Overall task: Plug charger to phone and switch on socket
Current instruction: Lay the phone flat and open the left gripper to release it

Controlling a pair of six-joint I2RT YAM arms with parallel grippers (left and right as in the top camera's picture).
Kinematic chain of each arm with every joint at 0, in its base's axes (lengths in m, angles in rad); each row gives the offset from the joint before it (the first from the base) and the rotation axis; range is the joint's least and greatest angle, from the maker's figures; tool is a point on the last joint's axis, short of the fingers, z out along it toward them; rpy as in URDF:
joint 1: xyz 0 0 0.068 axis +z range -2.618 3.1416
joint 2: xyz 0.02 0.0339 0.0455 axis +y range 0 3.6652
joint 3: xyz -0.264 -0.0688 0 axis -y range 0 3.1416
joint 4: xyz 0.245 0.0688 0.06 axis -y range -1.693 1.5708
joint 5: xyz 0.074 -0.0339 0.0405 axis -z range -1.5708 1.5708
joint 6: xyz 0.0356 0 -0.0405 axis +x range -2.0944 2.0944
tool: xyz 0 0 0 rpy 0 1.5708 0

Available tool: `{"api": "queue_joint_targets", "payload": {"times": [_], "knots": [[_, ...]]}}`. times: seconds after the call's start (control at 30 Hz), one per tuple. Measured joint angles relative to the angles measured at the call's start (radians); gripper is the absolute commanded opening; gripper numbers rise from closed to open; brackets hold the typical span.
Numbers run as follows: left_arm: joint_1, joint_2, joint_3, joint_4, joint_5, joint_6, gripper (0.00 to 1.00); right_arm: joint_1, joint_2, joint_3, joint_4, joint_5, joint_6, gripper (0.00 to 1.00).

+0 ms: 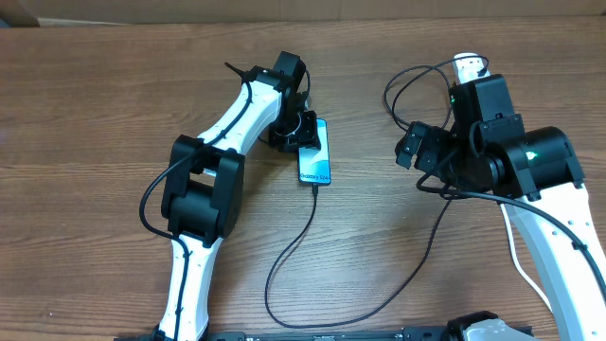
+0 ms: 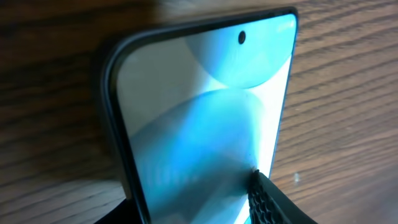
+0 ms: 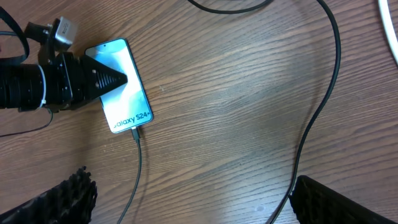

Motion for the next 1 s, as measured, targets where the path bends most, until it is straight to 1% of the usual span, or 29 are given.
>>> {"api": "queue_joint_targets", "payload": {"times": [0.1,0.33,0.5,0.73,0.83,1.0], "knots": [[0.000,-0.003,0.000,-0.006,-0.028,0.000,0.45,0.000,0.000,0.000,0.000,0.000,0.000,1.00],[0.000,-0.010,0.002,-0.025,-0.103,0.000,0.48,0.000,0.000,0.000,-0.001,0.000,0.000,1.00],[0.000,-0.013,0.002,-0.051,-0.168,0.000,0.47,0.000,0.000,0.000,0.000,0.000,0.000,1.00],[0.000,-0.013,0.021,-0.111,-0.216,-0.006,0.47,0.000,0.000,0.000,0.000,0.000,0.000,1.00],[0.000,-0.013,0.043,-0.142,-0.238,-0.016,0.49,0.000,0.000,0.000,-0.001,0.000,0.000,1.00],[0.001,-0.020,0.138,-0.185,-0.254,-0.027,0.51,0.000,0.000,0.000,0.000,0.000,0.000,1.00]]}}
